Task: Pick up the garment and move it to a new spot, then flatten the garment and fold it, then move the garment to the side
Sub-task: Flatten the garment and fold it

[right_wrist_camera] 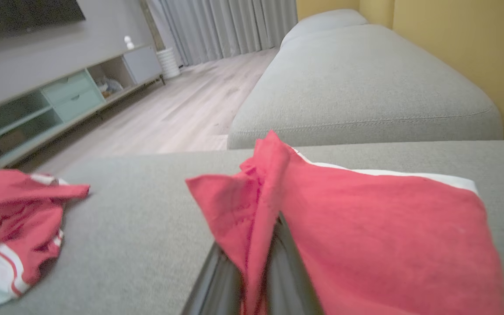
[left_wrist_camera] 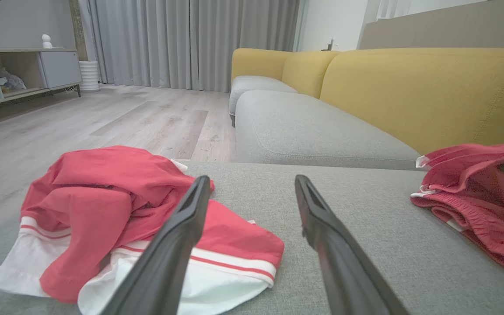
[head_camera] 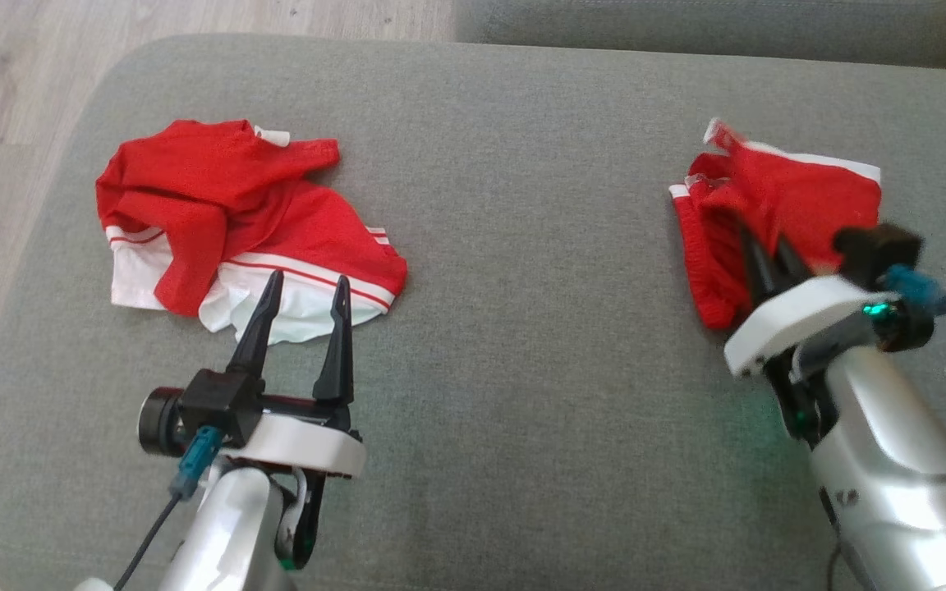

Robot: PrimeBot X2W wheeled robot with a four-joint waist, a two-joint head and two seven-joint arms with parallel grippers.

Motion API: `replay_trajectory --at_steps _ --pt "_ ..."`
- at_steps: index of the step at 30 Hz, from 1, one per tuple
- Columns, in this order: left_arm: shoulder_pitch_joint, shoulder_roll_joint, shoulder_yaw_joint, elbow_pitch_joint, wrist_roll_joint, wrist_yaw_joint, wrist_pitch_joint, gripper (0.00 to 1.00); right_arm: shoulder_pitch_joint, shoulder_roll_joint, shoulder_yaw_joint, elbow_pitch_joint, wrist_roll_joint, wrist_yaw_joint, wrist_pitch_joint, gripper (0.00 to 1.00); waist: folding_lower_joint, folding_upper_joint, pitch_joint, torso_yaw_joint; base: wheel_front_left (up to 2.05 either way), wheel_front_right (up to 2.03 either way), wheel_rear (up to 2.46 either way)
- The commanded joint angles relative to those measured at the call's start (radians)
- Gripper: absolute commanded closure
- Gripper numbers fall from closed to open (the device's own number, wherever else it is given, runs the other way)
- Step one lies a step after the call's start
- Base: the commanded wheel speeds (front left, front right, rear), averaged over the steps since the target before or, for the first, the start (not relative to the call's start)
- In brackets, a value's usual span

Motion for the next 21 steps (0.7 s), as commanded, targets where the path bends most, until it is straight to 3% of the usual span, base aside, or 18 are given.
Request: replay_trajectory --at_steps 1,4,5,6,12,21 --pt "-0.017 0.007 0.039 -0.030 -0.003 0.000 -0.005 0.00 -0.005 -0.022 0.059 -0.007 -0.034 -0.001 -0.020 1.00 0.0000 0.0000 0.001 -0.001 0.00 0.00 0.00" --pt "-0.010 0.008 0.045 -0.031 -0.004 0.003 -0.005 0.00 -0.009 -0.034 0.125 0.044 -0.097 -0.001 -0.033 0.96 0.0000 0.0000 -0.002 -0.013 0.00 0.00 0.00" --pt "-0.008 0.008 0.045 -0.031 -0.004 0.002 -0.005 0.00 -0.013 -0.035 0.137 0.060 -0.124 -0.001 -0.044 0.09 0.0000 0.0000 -0.003 -0.018 0.00 0.00 0.00" --pt "-0.006 0.009 0.045 -0.031 -0.004 0.002 -0.005 0.00 -0.015 -0.030 0.142 0.076 -0.141 -0.001 -0.052 0.00 0.0000 0.0000 -0.005 -0.024 0.00 0.00 0.00" --pt "-0.009 0.013 0.048 -0.039 0.000 0.002 -0.005 0.00 -0.021 0.017 0.061 0.108 -0.212 -0.001 -0.109 0.00 0.0000 0.0000 -0.022 -0.071 0.00 0.00 0.00" --pt "-0.004 0.015 0.048 -0.050 0.002 0.001 -0.005 0.00 0.066 0.072 -0.242 -0.050 -0.314 -0.001 -0.123 0.00 0.0000 0.0000 -0.048 -0.139 0.00 0.00 0.00"
